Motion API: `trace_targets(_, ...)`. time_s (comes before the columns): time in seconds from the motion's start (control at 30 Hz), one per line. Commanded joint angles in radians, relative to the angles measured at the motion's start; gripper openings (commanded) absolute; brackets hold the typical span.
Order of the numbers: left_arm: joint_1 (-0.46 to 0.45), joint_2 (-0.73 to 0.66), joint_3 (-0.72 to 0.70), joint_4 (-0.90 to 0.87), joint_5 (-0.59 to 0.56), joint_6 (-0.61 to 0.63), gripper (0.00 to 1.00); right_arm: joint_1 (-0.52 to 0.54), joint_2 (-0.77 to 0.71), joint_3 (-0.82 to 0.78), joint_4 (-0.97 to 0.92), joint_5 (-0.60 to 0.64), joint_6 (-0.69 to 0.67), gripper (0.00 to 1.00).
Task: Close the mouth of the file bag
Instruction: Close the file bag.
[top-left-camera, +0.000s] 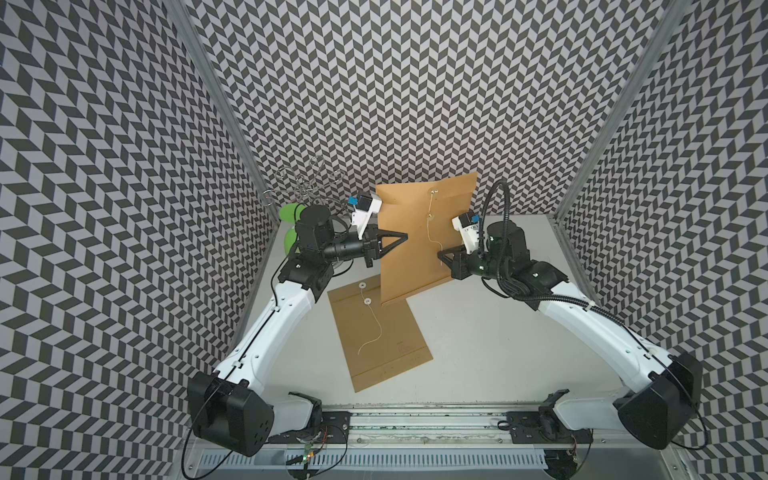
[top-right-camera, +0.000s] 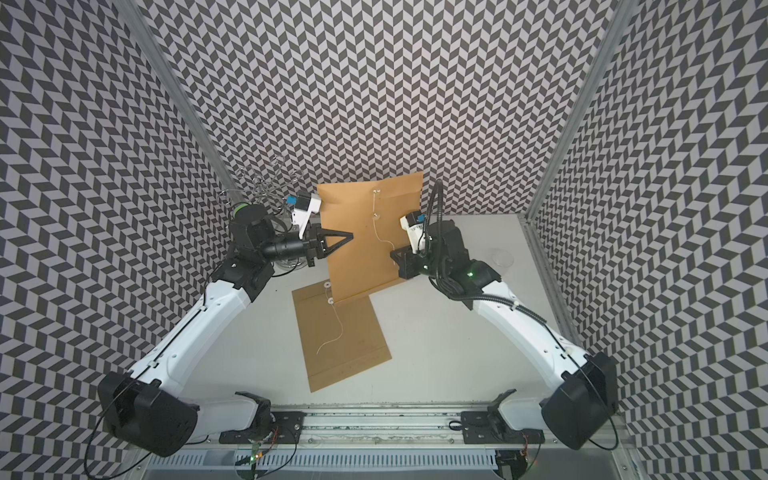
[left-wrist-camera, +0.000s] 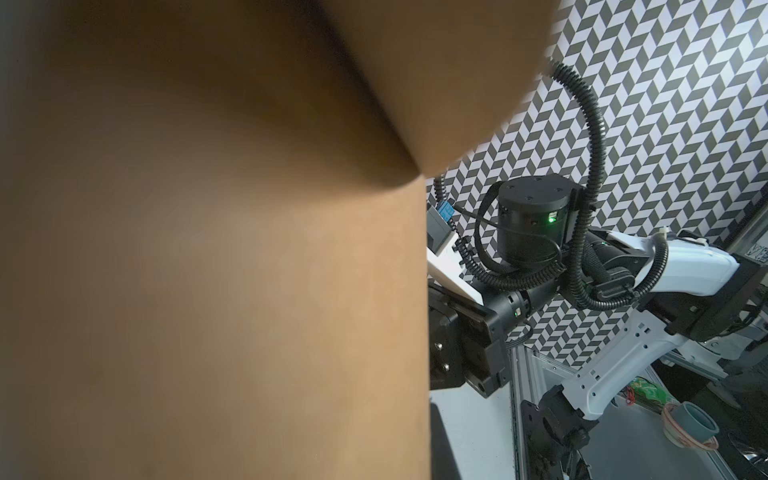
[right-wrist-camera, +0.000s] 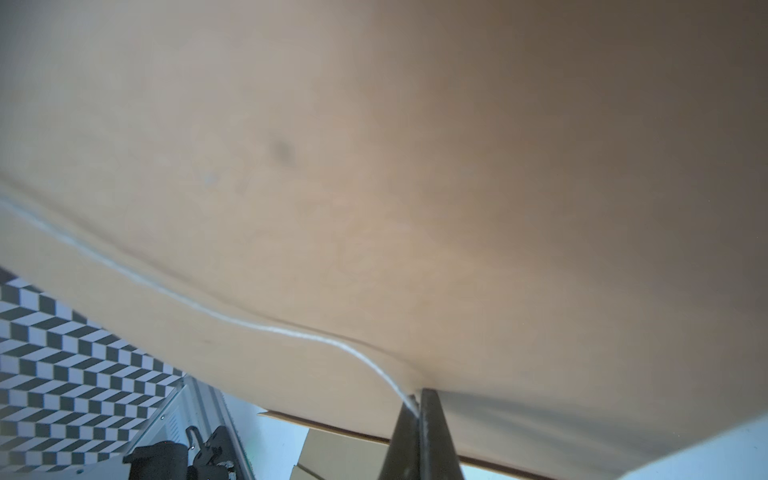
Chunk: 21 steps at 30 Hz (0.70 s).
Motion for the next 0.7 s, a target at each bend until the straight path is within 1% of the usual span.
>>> trace_targets(0.0, 0.006, -0.024, 0.029, -0.028, -0.031, 0.021, 0.00, -0.034, -0.038, 0.055, 0.004, 0.038, -0.016, 0.00)
trace_targets(0.17, 0.007, -0.013, 0.037, -0.041, -0.045, 0.023, 0.00, -0.050, -0.022, 0.105, -0.019, 0.082, -0.015, 0.00)
trace_targets(0.5, -0.001, 0.004, 0.031, -0.091, -0.101, 0.017, 0.00, -0.054, 0.043, 0.250, -0.058, 0.276, -0.025, 0.00)
trace_targets(0.67, -0.008, 0.003, 0.032, -0.104, -0.117, 0.022, 0.00, -0.053, 0.076, 0.307, -0.074, 0.303, -0.034, 0.00)
